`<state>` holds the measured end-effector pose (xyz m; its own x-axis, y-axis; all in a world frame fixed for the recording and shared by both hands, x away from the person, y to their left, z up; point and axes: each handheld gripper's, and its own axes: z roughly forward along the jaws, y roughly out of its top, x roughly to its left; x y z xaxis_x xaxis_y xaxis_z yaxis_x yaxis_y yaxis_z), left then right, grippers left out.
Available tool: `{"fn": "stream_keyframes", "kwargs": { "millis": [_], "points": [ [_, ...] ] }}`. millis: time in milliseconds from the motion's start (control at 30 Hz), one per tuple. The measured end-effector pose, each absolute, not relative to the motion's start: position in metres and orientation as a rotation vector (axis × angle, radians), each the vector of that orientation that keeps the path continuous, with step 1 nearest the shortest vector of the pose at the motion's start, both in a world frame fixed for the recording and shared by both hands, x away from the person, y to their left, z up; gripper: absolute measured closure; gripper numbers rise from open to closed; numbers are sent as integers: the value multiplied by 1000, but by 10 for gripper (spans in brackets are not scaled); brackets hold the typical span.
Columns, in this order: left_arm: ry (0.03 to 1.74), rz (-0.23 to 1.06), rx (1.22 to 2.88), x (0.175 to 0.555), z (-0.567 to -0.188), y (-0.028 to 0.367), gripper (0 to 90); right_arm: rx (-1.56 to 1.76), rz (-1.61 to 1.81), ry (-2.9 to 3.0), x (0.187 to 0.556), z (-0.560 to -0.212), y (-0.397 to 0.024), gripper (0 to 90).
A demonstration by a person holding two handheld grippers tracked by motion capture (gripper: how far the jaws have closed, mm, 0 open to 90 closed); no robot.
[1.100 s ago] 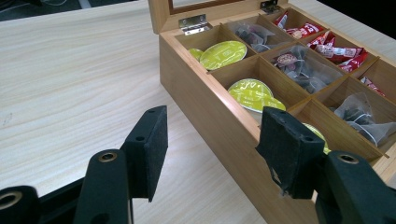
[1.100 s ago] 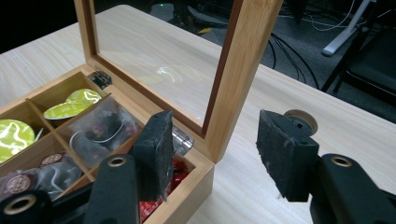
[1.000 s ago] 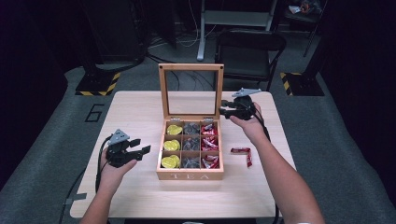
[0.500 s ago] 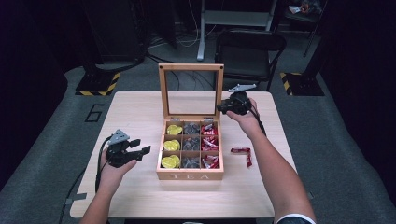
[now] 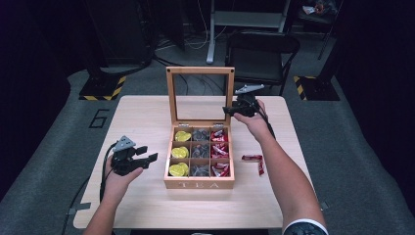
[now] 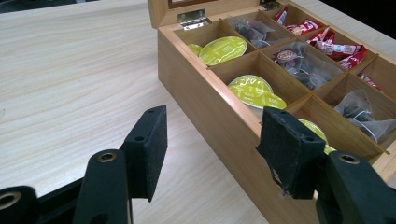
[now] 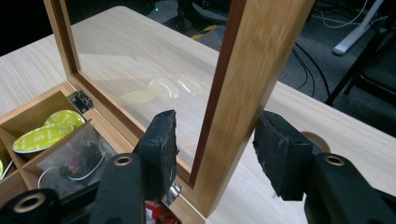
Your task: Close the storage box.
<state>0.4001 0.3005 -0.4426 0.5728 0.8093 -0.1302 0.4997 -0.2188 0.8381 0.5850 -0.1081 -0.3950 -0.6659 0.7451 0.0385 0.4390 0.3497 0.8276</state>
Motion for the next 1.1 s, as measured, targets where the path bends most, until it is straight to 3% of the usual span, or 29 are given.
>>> {"fn": "stream_keyframes", "kwargs": {
  "millis": [300, 1100],
  "points": [
    [1060, 408, 1877, 401, -443, 300, 432, 1088, 1270, 2284, 588, -393, -116, 629],
    [1048, 371, 1854, 423, -428, 294, 432, 1038, 1235, 2283, 574, -388, -116, 660]
  ]
}}
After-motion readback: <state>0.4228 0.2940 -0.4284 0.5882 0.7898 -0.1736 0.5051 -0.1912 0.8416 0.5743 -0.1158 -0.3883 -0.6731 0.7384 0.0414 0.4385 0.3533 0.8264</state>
